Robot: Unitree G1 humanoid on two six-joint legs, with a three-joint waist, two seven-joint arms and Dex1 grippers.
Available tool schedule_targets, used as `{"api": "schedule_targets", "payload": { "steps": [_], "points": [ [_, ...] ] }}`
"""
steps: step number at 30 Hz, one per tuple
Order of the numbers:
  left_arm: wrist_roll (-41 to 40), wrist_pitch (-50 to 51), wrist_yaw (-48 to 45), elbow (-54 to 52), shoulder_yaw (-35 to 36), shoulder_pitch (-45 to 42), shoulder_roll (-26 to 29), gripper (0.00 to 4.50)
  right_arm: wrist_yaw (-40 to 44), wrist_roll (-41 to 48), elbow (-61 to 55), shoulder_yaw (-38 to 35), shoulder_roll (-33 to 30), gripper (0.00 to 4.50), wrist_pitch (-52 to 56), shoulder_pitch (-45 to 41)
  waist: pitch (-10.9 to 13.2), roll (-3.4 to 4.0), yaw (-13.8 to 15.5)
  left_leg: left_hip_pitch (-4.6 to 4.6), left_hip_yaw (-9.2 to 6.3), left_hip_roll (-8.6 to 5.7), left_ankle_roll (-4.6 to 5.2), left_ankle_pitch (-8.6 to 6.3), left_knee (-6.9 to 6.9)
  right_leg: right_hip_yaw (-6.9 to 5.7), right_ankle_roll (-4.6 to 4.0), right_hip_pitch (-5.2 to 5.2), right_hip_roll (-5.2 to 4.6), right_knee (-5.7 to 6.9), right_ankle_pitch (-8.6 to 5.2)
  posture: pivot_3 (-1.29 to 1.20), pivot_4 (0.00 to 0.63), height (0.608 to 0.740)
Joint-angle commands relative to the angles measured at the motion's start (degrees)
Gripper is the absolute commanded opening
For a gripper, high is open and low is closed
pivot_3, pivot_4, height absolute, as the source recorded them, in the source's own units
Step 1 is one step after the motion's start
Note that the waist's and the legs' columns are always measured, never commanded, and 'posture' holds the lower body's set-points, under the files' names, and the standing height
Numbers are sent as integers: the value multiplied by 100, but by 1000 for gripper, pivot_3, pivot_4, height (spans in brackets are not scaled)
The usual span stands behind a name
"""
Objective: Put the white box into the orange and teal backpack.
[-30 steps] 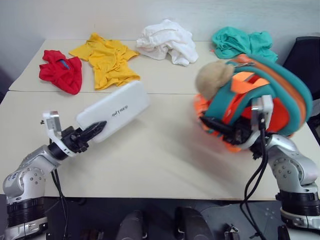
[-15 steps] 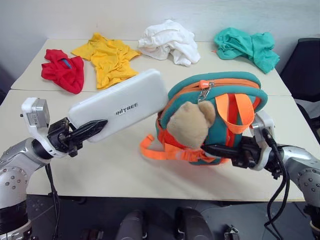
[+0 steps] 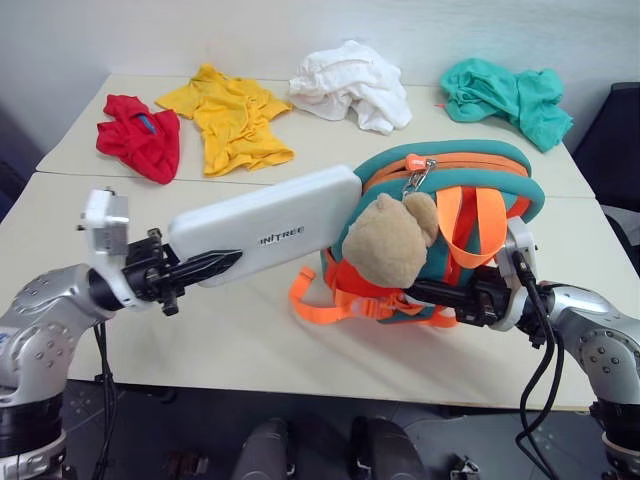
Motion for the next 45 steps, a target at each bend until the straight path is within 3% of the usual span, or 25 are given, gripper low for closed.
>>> {"api": "schedule_targets", "payload": {
  "steps": [1,4,7,12,17,21,28,32,37,41,45],
  "points": [
    [430,-302,-412,196,-414,-396,117,1296,171,11,-53,-91,-107,462,-34,-31,0,0,7,0,1,0,1,0,0,1,0,0,0,1,0,0,150,740],
    [927,-321,-629,481,-1126,-1131,101,1296,286,-71,-3,-73,-177,462,-38,-49,0,0,48,-4,1,1,2,0,2,-4,2,0,4,6,1,0,150,740],
    [1583,-116,-545,948,-2056,-2294,-265,1296,375,-153,66,-19,-202,462,-60,-108,0,-2,117,-6,-1,-4,7,3,10,-11,5,2,11,1,3,0,150,740],
    [2350,135,-211,2041,-2967,-3857,-1386,1296,514,-272,100,65,-202,462,-89,-176,0,-5,142,-11,15,-21,32,12,12,-17,36,5,27,6,20,0,150,740],
    [2779,-73,-50,3053,-3304,-4635,-2552,1296,516,-346,59,104,-140,462,-125,-188,2,-9,85,-19,27,-22,42,9,14,-29,48,-3,30,-4,26,0,150,740],
    [3109,-772,93,3623,-3185,-4579,-2985,2586,408,-392,-31,103,-65,462,-174,-155,3,-9,76,-17,26,-18,41,12,18,-30,47,-4,30,1,26,0,150,740],
    [2492,-261,-351,2704,-2277,-3784,-2178,4479,208,-427,-120,16,11,462,-204,-39,3,-8,3,-13,23,-10,38,13,19,-28,47,-3,3,4,26,0,150,740],
    [2387,-745,-1129,2439,-1966,-3246,-1292,4479,188,-504,-37,34,57,462,-279,-20,2,-8,-60,-11,20,-10,34,15,18,-30,46,-2,2,6,26,0,150,740],
    [1877,-971,-2177,1989,-1646,-2882,-625,4479,220,-656,167,92,74,462,-387,-119,3,-8,-21,-16,17,-16,36,14,21,-38,46,-1,6,4,26,0,150,740],
    [1318,-818,-1723,1196,-1273,-2795,-989,4479,216,-796,409,166,151,462,-486,-287,3,-8,47,-26,5,-18,41,11,38,-21,47,5,-7,0,26,0,150,740],
    [913,-359,-1222,84,-1411,-2594,-1298,4479,211,-876,549,247,249,462,-510,-440,3,-8,60,-29,-4,-16,39,9,47,-5,47,9,-6,4,26,0,150,740]
  ]
}}
